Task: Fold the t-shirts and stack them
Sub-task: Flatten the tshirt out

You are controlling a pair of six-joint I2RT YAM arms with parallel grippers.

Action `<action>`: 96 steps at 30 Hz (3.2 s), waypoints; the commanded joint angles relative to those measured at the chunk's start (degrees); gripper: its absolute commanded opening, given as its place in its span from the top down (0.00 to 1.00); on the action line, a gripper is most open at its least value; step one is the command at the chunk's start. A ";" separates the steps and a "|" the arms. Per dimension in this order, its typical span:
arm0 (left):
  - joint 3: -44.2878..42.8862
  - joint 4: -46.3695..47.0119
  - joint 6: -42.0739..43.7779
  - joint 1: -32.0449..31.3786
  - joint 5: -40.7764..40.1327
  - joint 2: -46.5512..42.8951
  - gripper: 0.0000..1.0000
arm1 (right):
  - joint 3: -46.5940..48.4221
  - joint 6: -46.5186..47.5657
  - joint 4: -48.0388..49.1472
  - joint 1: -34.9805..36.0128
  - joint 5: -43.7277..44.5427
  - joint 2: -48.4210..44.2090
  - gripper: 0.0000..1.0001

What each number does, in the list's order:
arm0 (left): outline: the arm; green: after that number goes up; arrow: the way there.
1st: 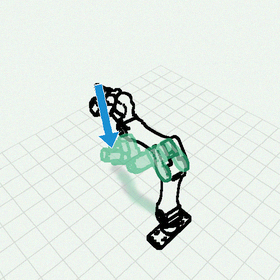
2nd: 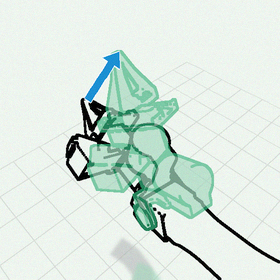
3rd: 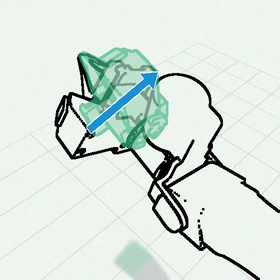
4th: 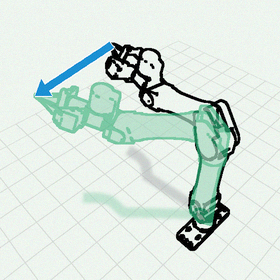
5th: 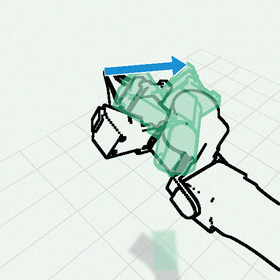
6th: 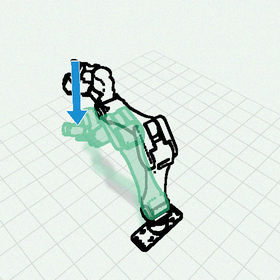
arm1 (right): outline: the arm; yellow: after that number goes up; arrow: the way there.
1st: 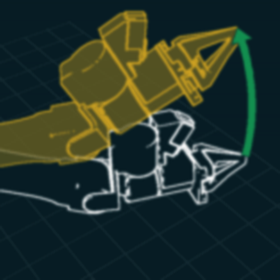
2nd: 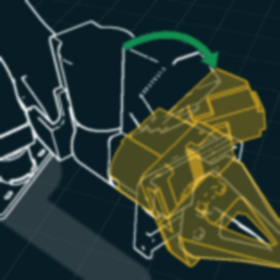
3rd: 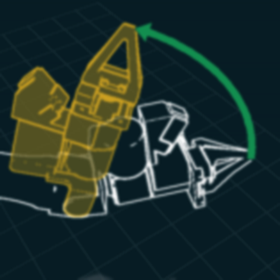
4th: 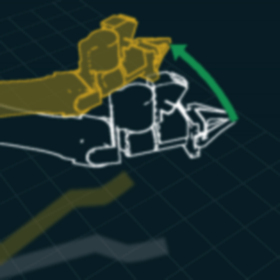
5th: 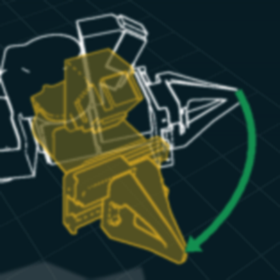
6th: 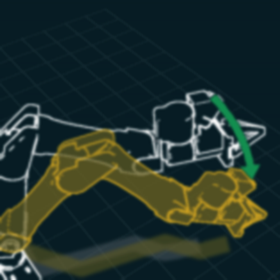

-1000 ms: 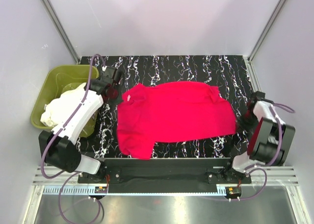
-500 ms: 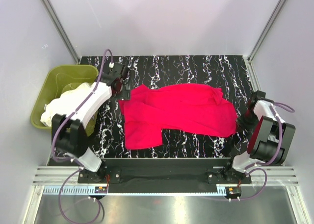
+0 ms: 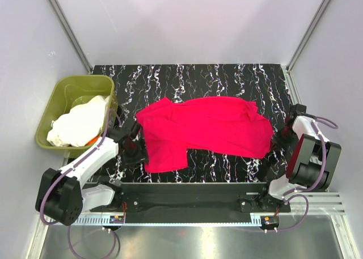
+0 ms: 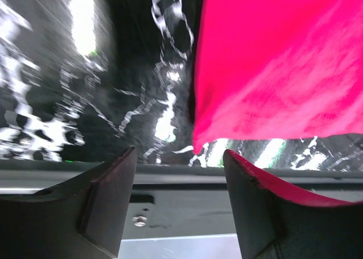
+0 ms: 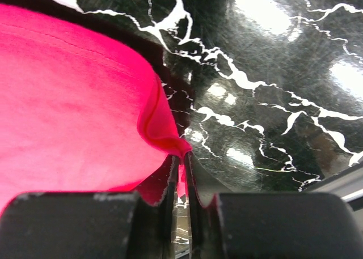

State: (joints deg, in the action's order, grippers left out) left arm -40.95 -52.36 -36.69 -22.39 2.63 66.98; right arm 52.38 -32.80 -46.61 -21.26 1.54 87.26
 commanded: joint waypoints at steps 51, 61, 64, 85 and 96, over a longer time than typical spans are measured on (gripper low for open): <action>-2.46 17.82 7.94 0.86 13.72 5.35 1.00 | 2.46 -0.24 -8.58 -4.14 1.08 -2.44 0.43; -3.96 17.38 9.88 1.03 15.03 7.37 1.00 | -0.17 -3.68 -7.27 -6.43 1.54 -0.61 0.60; -3.88 17.38 10.23 1.30 15.03 7.90 1.00 | -0.43 -2.98 -5.78 -6.60 2.50 0.45 0.58; -3.61 16.76 9.97 2.00 14.86 7.73 1.00 | -2.28 -0.78 2.31 -10.91 -0.57 5.98 0.54; -5.36 13.43 9.27 2.97 12.31 2.73 1.00 | -1.58 -0.43 1.36 -11.18 -0.40 4.94 1.00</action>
State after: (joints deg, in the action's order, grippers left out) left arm -43.51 -37.80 -27.27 -20.03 15.88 73.49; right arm 50.54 -34.30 -44.51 -32.27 -1.80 92.09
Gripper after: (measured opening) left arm 0.016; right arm 0.036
